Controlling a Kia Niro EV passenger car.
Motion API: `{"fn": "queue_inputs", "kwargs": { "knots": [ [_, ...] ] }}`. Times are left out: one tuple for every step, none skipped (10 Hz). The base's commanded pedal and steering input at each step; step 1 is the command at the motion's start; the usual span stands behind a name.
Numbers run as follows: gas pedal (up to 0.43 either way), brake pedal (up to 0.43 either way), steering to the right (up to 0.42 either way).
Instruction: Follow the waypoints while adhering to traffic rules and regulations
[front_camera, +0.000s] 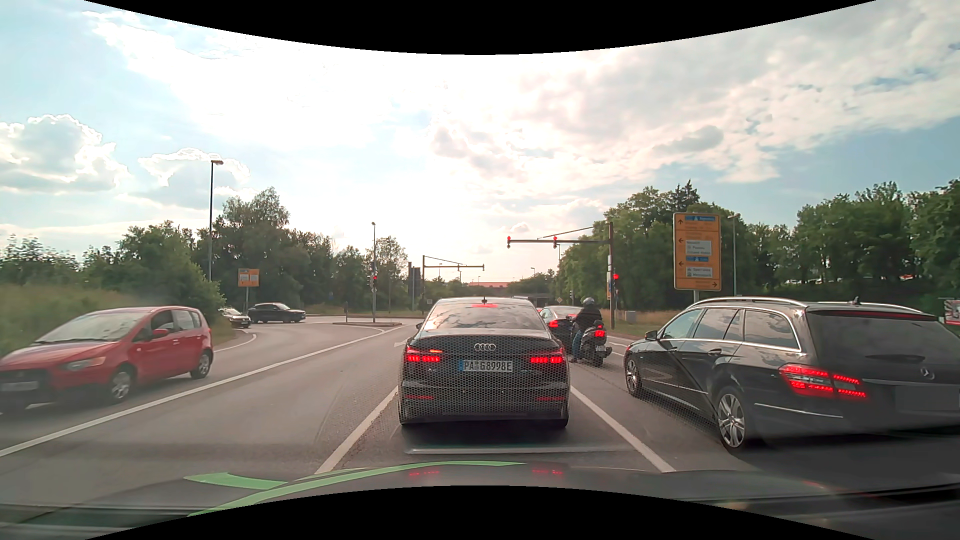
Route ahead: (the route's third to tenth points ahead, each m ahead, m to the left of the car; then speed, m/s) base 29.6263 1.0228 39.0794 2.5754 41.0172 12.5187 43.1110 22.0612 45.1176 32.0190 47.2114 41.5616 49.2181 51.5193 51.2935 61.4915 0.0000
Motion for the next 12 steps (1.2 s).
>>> {"fn": "queue_inputs", "kwargs": {
  "knots": [
    [0.000, 0.293, -0.001],
    [0.000, 0.293, -0.001],
    [0.000, 0.293, -0.001],
    [0.000, 0.293, -0.001],
    [0.000, 0.293, -0.001],
    [0.000, 0.293, -0.001],
    [0.000, 0.293, -0.001],
    [0.000, 0.293, -0.001],
    [0.000, 0.293, -0.001],
    [0.000, 0.293, -0.002],
    [0.000, 0.293, -0.001],
    [0.000, 0.293, -0.001]
  ]
}}
